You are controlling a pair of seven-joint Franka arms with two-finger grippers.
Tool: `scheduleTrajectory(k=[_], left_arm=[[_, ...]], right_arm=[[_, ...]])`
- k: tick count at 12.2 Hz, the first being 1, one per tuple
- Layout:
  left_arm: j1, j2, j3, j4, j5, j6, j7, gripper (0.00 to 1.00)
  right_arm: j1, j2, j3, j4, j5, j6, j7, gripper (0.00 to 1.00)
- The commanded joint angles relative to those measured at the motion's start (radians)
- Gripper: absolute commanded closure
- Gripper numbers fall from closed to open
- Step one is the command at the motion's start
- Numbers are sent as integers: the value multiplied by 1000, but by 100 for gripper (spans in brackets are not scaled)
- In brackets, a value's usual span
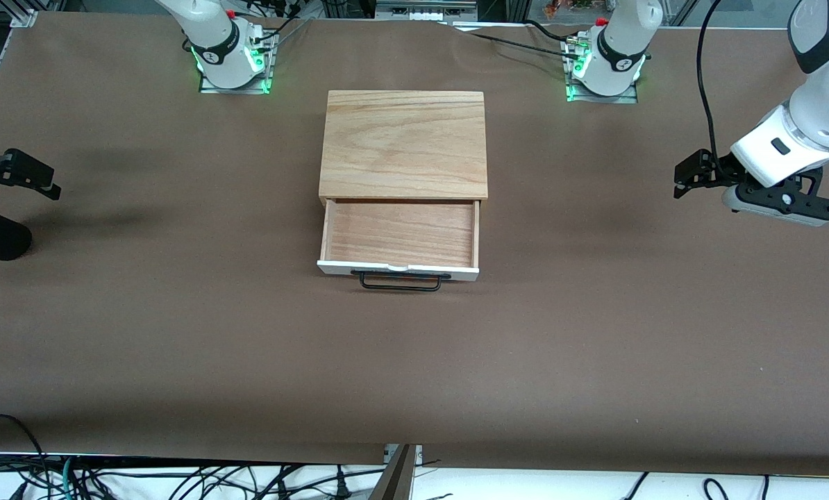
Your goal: Pull top drawer with both arms simultaneously
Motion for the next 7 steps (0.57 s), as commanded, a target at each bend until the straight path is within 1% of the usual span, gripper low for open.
scheduleTrajectory(k=[1, 7], left_arm=[[-9, -15, 4, -1, 32, -15, -12, 0], [-8, -11, 8, 17, 25, -36, -20, 0]], right_arm=[[0, -1, 1, 4, -7, -13, -5, 0], [-5, -1, 0, 4, -9, -21, -8, 0]])
